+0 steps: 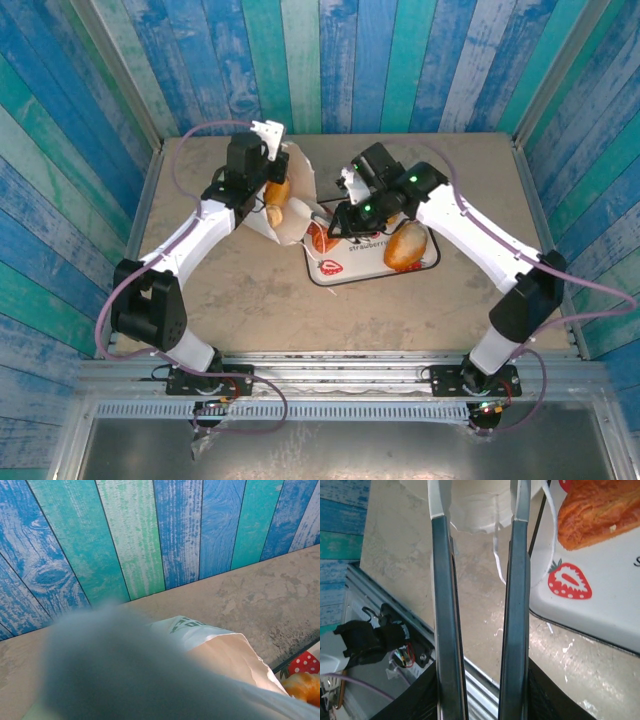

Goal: Take the fake bread out of the paper bag

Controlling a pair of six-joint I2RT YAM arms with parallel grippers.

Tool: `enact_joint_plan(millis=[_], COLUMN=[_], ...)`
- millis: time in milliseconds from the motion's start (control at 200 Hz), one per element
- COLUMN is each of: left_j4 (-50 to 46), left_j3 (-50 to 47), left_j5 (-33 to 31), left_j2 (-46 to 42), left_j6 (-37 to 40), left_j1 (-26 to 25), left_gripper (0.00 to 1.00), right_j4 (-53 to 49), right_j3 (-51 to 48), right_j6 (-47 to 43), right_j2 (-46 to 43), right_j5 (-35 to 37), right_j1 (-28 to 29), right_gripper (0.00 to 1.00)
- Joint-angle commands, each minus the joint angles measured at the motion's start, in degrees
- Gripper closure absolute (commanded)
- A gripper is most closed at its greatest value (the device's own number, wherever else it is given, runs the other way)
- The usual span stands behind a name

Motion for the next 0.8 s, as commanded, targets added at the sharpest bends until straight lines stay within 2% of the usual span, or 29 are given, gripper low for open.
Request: enact_joint_plan(millis=[0, 331, 796], left_j4=[1.8, 2.2, 1.9], left_j3=[-1.5, -3.2, -7.3], left_j5=[1.4, 0.8, 1.1], left_j2=[-4.7, -6.5, -11.1], left_j6=[1.7, 3.8, 7.7], left_j1=[0.1, 0.0, 0.1], left_gripper=[1.00, 1.00, 1.00], right_j4=[4.0, 6.4, 7.9], right_j3=[2.8, 5.1, 5.3], right_j6=[0.0, 1.0, 1.7], right_j2=[2.3, 9.1, 13.1], right_j5=[-1.0, 0.2, 0.0], right_j1=[0.9, 2.8, 4.9], right_gripper=[0.62, 0.62, 0.60])
